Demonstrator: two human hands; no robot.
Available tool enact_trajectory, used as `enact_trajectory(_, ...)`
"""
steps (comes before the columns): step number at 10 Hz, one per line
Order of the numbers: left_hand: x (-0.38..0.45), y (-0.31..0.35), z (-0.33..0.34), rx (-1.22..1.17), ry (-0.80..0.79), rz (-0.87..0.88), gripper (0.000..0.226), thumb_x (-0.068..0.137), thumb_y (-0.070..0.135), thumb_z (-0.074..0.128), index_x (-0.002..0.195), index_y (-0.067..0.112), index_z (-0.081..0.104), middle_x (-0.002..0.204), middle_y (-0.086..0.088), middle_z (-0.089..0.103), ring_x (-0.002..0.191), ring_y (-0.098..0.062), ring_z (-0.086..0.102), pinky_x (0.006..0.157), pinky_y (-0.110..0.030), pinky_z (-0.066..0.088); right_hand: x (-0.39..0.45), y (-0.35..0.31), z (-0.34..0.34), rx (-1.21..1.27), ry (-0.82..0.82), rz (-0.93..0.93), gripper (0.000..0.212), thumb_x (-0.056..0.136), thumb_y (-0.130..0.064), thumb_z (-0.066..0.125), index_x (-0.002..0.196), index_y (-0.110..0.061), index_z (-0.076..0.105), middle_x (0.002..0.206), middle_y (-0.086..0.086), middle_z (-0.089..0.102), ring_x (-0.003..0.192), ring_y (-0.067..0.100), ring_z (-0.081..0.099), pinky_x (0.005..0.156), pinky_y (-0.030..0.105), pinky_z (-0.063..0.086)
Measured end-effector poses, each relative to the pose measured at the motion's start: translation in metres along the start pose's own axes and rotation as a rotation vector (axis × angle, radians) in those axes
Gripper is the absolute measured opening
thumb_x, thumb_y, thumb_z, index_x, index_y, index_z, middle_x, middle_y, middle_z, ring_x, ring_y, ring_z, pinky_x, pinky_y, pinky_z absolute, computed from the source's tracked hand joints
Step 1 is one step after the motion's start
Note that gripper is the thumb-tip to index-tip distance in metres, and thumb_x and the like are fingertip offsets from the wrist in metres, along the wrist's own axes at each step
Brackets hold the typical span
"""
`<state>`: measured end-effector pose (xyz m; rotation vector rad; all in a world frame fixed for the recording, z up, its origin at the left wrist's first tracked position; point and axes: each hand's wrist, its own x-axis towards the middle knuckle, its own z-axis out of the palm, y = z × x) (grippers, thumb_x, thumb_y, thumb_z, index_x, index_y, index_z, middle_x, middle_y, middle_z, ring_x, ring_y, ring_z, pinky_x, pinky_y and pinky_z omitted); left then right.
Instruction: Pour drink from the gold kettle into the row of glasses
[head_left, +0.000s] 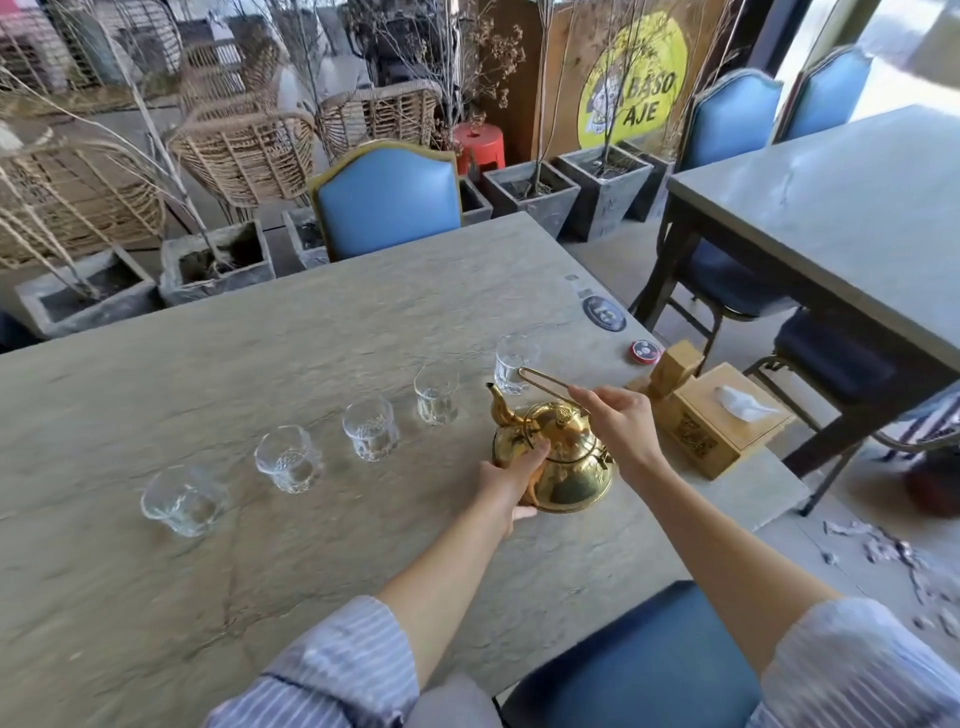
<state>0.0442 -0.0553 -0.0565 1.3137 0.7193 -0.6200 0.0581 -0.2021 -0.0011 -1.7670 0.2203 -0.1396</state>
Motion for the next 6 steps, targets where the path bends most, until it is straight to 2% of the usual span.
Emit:
enact_trajectory(1,0.005,-0.002,0.002,-0.033,0.008,0.031,0.136,0.042,0.060,0.089,0.155,0.009,0.033,0.155,-0.017,0.047,0.136,-0.040,0.054,0.095,-0.053,0.059,0.006,0.002,0.001,-0.009,-0.009,0.004,0.044,0.084,-0.025,0.073,0.042,-0.025,0.058,0.033,-0.012,0.044,0.035,0.000,0.033,0.045,0.023,0.027)
enact_trajectory(3,0.005,-0.004,0.000,-0.048,-0.007,0.047,0.115,0.072,0.045,0.088,0.160,0.009,0.025,0.160,-0.015,0.039,0.140,-0.040,0.049,0.100,-0.053,0.057,0.012,0.004,0.000,-0.033,-0.016,-0.002,0.041,0.083,-0.030,0.073,0.046,-0.020,0.058,0.036,-0.012,0.043,0.036,0.001,0.033,0.046,0.021,0.027)
enact_trajectory(4,-0.001,-0.008,-0.004,-0.078,-0.043,0.037,0.106,0.077,0.038,0.086,0.161,0.009,0.027,0.159,-0.015,0.043,0.135,-0.040,0.054,0.108,-0.054,0.050,0.012,0.004,-0.002,-0.043,-0.040,-0.011,0.044,0.083,-0.031,0.072,0.044,-0.021,0.055,0.039,-0.011,0.043,0.040,0.007,0.034,0.047,0.023,0.028)
enact_trajectory(5,-0.009,-0.016,-0.016,-0.117,-0.009,0.069,0.086,0.088,0.027,0.079,0.158,0.003,0.033,0.155,-0.018,0.048,0.132,-0.041,0.056,0.111,-0.047,0.049,0.009,-0.001,-0.004,-0.074,-0.071,-0.021,0.040,0.085,-0.035,0.070,0.049,-0.020,0.058,0.042,-0.008,0.046,0.040,0.006,0.037,0.048,0.023,0.031)
enact_trajectory(6,-0.027,-0.021,-0.027,-0.114,0.144,0.152,0.077,0.093,0.023,0.075,0.155,-0.002,0.037,0.153,-0.020,0.050,0.132,-0.036,0.057,0.109,-0.040,0.051,0.000,-0.008,-0.007,-0.148,-0.022,-0.032,0.027,0.088,-0.039,0.066,0.077,-0.014,0.070,0.063,-0.003,0.064,0.047,0.003,0.051,0.052,0.023,0.041)
